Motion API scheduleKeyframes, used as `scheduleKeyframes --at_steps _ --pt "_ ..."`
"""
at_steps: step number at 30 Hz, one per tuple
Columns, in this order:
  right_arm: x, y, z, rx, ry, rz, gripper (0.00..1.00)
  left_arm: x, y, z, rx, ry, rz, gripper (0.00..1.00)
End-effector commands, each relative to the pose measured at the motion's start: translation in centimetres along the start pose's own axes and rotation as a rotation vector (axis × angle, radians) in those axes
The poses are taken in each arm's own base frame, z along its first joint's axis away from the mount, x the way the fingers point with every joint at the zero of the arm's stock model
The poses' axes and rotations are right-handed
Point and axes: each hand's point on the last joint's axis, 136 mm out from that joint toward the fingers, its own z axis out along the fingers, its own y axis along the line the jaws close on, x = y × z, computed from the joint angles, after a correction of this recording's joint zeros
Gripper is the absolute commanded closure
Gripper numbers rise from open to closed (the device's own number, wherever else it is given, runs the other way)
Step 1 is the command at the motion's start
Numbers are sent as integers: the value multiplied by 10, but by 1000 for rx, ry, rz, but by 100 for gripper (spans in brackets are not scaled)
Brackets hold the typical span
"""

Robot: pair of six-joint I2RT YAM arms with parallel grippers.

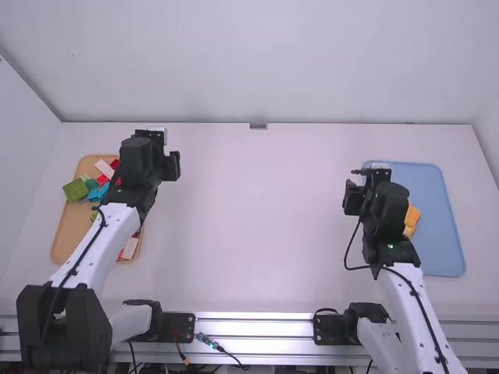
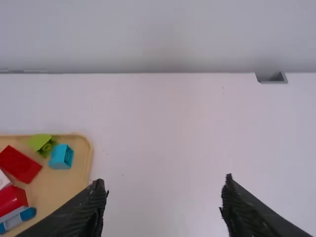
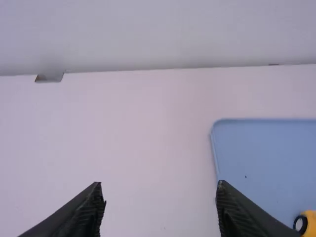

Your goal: Assemble lego blocks to make yellow taxi

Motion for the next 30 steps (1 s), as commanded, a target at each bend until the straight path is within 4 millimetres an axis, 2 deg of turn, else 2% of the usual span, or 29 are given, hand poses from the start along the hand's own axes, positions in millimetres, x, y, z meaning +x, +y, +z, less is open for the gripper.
scheduleKeyframes --at_steps 1,11,22,25,30 --pt "16 2 -6 -9 4 5 47 4 -4 -13 15 -26 16 44" --pt "78 3 -22 -9 4 5 71 56 -2 -47 15 -26 16 68" --pt "137 3 -23 -9 4 5 94 121 -1 -68 15 -26 16 93" --pt "131 3 -25 -9 -33 4 99 136 -1 -70 15 -26 16 99" --pt "113 3 -31 -8 -116 3 100 163 0 -72 15 -26 16 100"
